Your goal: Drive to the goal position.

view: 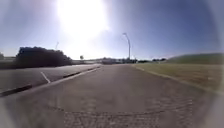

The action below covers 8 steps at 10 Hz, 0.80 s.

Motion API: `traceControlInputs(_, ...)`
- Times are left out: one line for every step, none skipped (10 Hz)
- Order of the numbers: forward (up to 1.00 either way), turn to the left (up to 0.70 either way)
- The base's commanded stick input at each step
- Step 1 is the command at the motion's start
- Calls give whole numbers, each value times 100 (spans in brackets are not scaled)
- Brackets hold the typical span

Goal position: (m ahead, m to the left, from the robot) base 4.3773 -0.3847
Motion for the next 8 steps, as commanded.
traceControlInputs(100,1)
traceControlInputs(100,1)
traceControlInputs(100,1)
traceControlInputs(100,1)
traceControlInputs(100,1)
traceControlInputs(100,1)
traceControlInputs(100,-15)
traceControlInputs(100,-32)
